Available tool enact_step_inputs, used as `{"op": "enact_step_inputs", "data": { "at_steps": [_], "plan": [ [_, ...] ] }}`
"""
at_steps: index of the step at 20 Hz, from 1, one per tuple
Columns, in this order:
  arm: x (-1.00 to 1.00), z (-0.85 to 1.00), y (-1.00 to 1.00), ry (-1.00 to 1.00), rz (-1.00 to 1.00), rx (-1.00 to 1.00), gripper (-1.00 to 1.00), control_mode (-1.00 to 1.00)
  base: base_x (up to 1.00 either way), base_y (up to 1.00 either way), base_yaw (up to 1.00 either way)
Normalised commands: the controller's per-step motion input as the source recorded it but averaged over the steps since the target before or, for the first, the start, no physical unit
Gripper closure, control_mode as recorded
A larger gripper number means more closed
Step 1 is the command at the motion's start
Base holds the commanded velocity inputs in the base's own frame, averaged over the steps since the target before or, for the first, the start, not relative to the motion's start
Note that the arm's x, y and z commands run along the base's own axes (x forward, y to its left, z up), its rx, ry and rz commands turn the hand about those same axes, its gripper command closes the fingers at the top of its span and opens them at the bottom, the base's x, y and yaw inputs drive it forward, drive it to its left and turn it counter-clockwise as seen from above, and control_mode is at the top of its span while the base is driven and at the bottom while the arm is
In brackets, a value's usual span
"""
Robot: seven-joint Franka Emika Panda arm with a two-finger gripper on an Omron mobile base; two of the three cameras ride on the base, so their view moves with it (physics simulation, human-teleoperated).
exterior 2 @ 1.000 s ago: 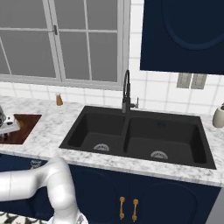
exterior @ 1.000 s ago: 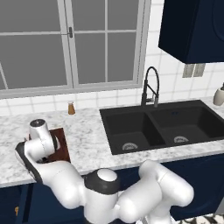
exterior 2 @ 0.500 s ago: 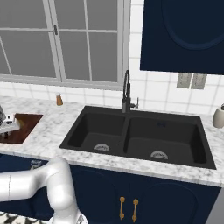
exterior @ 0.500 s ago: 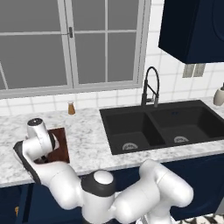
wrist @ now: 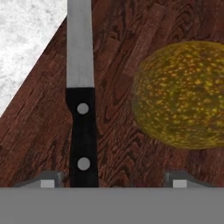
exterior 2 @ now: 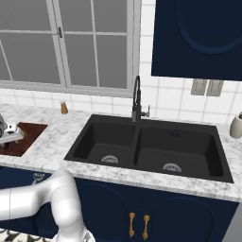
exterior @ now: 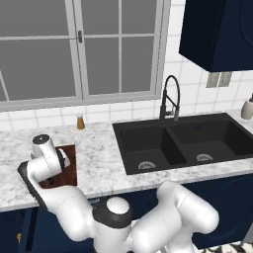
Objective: Place the appropriate cutting tool for cutting the avocado skin on the cutting board.
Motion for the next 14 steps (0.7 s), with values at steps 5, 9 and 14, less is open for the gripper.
{"op": "enact_step_inputs", "data": {
  "at_steps": [5, 9, 14],
  "plan": [
    [-0.35, 0.54, -0.15, -0.07, -0.02, 0.06, -1.0, -1.0, 0.0, 0.0, 0.0],
    [-0.69, 0.81, -0.28, -0.09, -0.06, 0.11, -1.0, -1.0, 0.0, 0.0, 0.0],
    [-0.81, 0.32, -0.89, -0.11, -0.03, 0.06, -1.0, -1.0, 0.0, 0.0, 0.0]
  ]
}}
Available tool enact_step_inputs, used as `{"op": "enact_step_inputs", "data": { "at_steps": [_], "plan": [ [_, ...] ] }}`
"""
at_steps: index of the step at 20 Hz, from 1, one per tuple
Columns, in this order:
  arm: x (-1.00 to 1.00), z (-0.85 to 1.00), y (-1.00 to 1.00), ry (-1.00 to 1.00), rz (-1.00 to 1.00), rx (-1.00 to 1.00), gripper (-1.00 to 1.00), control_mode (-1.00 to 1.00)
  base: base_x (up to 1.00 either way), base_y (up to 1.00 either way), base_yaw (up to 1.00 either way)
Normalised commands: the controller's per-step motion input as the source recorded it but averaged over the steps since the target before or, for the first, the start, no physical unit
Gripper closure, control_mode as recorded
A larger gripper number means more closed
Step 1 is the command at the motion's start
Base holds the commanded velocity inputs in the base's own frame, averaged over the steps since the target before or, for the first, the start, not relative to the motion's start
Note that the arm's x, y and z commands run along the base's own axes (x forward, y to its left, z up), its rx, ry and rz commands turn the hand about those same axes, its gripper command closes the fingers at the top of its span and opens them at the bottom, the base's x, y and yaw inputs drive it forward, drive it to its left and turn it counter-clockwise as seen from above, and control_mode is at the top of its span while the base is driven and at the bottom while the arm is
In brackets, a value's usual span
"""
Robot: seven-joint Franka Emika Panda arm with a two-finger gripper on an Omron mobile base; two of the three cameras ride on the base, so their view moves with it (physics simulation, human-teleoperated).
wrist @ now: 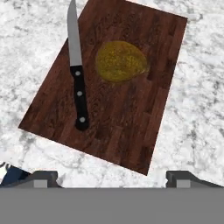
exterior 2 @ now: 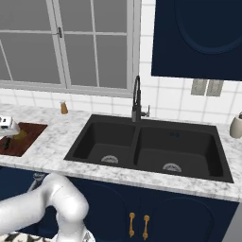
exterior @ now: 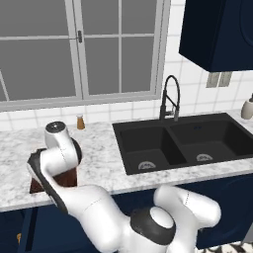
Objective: Place the appropriate cutting tool for cutting the avocado skin on the cutting board.
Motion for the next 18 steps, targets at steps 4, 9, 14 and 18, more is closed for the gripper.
{"op": "enact_step_inputs", "data": {
  "at_steps": [4, 9, 14, 18],
  "plan": [
    [-1.0, 0.04, -1.0, -0.13, -0.03, 0.12, -1.0, -1.0, 0.0, 0.0, 0.0],
    [-1.0, 0.41, -1.0, 0.0, -0.16, 0.11, -1.0, -1.0, 0.0, 0.0, 0.0],
    [-1.0, 0.45, -1.0, 0.0, -0.08, 0.1, -1.0, -1.0, 0.0, 0.0, 0.0],
    [-0.98, 0.41, -1.0, 0.01, -0.18, 0.09, -1.0, -1.0, 0.0, 0.0, 0.0]
  ]
}}
